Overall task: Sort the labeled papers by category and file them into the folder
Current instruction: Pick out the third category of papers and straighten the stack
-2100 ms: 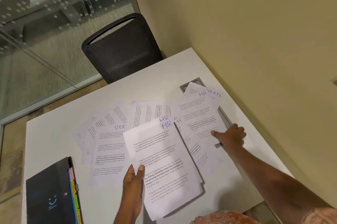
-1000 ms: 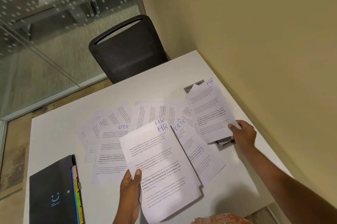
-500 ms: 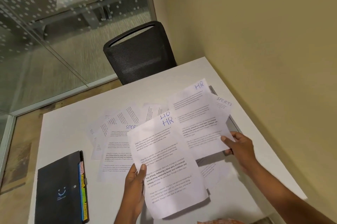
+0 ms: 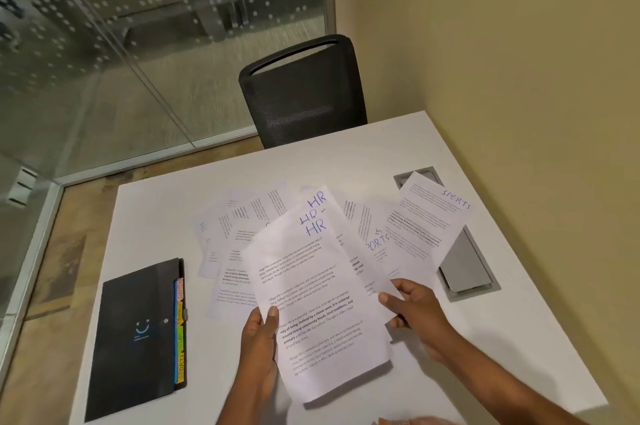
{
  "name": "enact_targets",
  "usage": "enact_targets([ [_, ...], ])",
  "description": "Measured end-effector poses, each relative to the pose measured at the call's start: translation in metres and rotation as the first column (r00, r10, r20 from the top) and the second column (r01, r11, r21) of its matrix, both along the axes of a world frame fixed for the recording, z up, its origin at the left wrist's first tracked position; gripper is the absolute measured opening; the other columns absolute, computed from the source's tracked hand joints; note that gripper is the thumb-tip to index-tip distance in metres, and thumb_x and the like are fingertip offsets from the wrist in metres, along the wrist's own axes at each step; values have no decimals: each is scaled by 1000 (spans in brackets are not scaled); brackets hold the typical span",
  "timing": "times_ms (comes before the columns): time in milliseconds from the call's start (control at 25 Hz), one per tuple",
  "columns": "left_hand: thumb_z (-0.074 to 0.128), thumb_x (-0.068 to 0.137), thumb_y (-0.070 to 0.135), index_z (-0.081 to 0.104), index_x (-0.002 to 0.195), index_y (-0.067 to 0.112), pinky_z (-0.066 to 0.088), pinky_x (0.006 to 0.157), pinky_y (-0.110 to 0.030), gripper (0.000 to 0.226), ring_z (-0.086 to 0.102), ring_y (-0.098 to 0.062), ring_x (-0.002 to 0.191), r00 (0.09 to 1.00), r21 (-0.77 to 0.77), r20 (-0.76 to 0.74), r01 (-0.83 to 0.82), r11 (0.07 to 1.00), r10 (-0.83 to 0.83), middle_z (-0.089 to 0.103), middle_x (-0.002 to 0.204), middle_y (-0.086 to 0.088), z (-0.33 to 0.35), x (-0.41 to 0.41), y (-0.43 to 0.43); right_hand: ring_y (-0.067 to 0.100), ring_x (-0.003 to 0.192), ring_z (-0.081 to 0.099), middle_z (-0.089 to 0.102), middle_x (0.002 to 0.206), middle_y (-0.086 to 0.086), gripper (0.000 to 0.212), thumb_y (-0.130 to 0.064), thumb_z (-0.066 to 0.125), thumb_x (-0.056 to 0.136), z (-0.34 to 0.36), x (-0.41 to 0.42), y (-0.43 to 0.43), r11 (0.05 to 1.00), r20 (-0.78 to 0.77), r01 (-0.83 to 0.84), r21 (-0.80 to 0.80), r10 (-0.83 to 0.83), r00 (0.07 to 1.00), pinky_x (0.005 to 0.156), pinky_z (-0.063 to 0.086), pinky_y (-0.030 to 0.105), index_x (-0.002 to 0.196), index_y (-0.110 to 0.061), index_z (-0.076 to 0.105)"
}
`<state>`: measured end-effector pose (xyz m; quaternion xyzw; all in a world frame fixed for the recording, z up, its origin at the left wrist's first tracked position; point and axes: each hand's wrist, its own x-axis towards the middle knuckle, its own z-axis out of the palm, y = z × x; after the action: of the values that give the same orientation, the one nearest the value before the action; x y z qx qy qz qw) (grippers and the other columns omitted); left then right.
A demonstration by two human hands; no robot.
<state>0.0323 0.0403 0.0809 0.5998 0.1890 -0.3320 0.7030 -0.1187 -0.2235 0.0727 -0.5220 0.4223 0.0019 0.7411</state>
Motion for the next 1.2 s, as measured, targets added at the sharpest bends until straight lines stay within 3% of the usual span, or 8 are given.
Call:
enact_targets([
  [240, 59, 107, 15, 66, 131, 14, 67, 76, -41, 25, 79, -31, 98, 999, 26, -42, -24, 999, 25, 78, 121, -15, -3, -2, 30, 24, 81, 78, 83, 109, 11, 19, -11, 83, 93, 0, 22, 51, 986, -14, -166, 25, 166, 986, 57, 56, 27, 112, -12, 82],
  [480, 63, 105, 14, 64, 136, 22, 64, 85, -54, 32, 76, -40, 107, 998, 117, -38, -45, 992, 50, 80, 119, -10, -8, 2, 72, 6, 88, 73, 81, 109, -3, 44, -34, 80, 89, -27, 62, 55, 874, -145, -463, -148, 444, 884, 84, 63, 40, 131, -21, 73],
  [560, 63, 105, 14, 64, 136, 23, 64, 85, -54, 33, 76, -40, 107, 995, 142, -47, -75, 987, 83, 80, 117, -10, -13, 0, 88, 10, 119, 67, 71, 137, -7, 79, -63, 75, 81, -56, 87, 44, 671, -338, -625, -398, 526, 780, 105, 54, 42, 149, -28, 57],
  [640, 64, 104, 14, 62, 139, 24, 62, 90, -57, 36, 75, -41, 109, 990, 156, -70, -107, 982, 119, 80, 119, -9, -17, -3, 103, 17, 147, 47, 47, 161, -12, 99, -80, 64, 82, -89, 109, 31, 222, -588, -810, -542, 589, 555, 112, 45, 48, 161, -27, 36],
  [720, 63, 105, 13, 62, 141, 24, 58, 97, -60, 38, 73, -41, 113, 981, 158, -97, -149, 976, 166, 79, 122, -8, -22, -6, 116, 24, 150, 38, 35, 165, -5, 109, -88, 57, 82, -116, 119, 19, -74, -719, -846, -529, 568, 400, 108, 48, 55, 161, -18, 28],
  [920, 59, 106, 10, 62, 143, 25, 56, 102, -55, 40, 69, -38, 122, 950, 106, -111, -282, 953, 294, 75, 131, -8, -27, -10, 146, 26, 166, 6, -1, 181, -3, 119, -92, 43, 86, -137, 106, -18, -8, -779, -929, -370, 547, 306, 121, 32, 65, 171, -17, 9],
  [1080, 62, 102, 11, 63, 142, 22, 42, 115, -65, 41, 66, -41, 127, 935, 111, -109, -327, 939, 338, 71, 138, -13, -32, -9, 167, 28, 157, 26, 19, 175, 4, 105, -80, 54, 88, -139, 106, -35, -27, -855, -913, -407, 363, 371, 109, 48, 61, 162, -11, 26],
  [1200, 59, 106, 12, 64, 140, 25, 47, 109, -66, 37, 69, -43, 121, 938, 89, -129, -311, 946, 320, 74, 132, -12, -26, -7, 177, 29, 154, 32, 29, 170, 10, 107, -71, 67, 82, -131, 129, 4, -213, -840, -837, -504, 344, 419, 102, 53, 59, 159, -6, 31],
])
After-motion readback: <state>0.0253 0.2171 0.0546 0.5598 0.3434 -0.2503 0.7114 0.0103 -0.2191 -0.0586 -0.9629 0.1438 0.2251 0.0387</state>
